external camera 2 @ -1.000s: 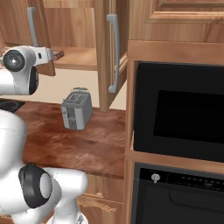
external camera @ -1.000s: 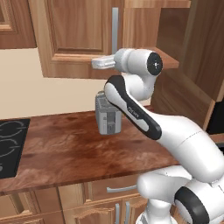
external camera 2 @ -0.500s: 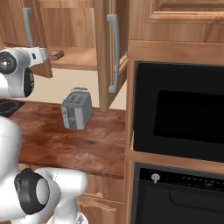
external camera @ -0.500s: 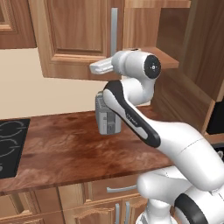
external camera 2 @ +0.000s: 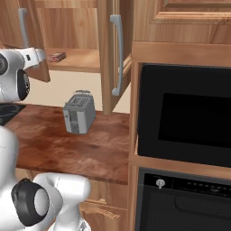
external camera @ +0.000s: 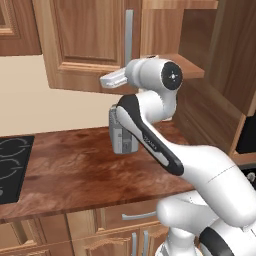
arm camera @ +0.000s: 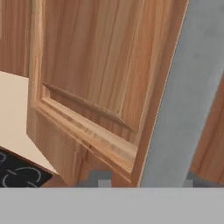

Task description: Open the cabinet. Pick the bar soap and place it next to the sink. Then close the cabinet.

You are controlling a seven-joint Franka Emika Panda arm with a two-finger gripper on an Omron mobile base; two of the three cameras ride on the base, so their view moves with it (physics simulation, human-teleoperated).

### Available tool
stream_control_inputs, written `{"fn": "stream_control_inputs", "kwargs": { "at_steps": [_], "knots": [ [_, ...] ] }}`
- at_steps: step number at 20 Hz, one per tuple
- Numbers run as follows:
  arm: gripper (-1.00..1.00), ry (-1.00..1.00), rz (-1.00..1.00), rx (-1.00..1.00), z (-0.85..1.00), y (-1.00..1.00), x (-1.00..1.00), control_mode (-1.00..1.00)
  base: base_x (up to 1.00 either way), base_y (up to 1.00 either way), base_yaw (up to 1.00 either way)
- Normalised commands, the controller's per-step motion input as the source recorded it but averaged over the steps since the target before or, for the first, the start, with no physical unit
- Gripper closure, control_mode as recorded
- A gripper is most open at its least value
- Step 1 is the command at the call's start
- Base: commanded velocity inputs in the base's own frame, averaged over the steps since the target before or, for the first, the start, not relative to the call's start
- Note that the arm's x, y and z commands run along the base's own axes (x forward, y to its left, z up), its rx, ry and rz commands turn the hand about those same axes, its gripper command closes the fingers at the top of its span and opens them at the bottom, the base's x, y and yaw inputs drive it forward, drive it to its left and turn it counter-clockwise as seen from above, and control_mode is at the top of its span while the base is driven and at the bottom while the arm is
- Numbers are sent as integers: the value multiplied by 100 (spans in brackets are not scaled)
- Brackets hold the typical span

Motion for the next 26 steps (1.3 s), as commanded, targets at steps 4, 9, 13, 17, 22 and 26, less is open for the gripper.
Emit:
{"fn": "stream_control_inputs", "kwargs": {
  "at_steps": [4, 9, 13, 17, 22, 26],
  "knots": [
    [100, 0, 0, -4, 50, 95, -88, -100, 0, 0, 0],
    [100, 0, 0, -3, 45, 93, -87, -100, 0, 0, 0],
    [100, 0, 0, -1, 44, 91, -84, -100, 0, 0, 0],
    [100, 0, 0, -1, 47, 87, -75, -100, 0, 0, 0],
    [100, 0, 0, 0, 44, 74, -42, -100, 0, 0, 0],
    [100, 0, -3, 0, 47, 17, -10, -100, 0, 0, 0]
  ]
}}
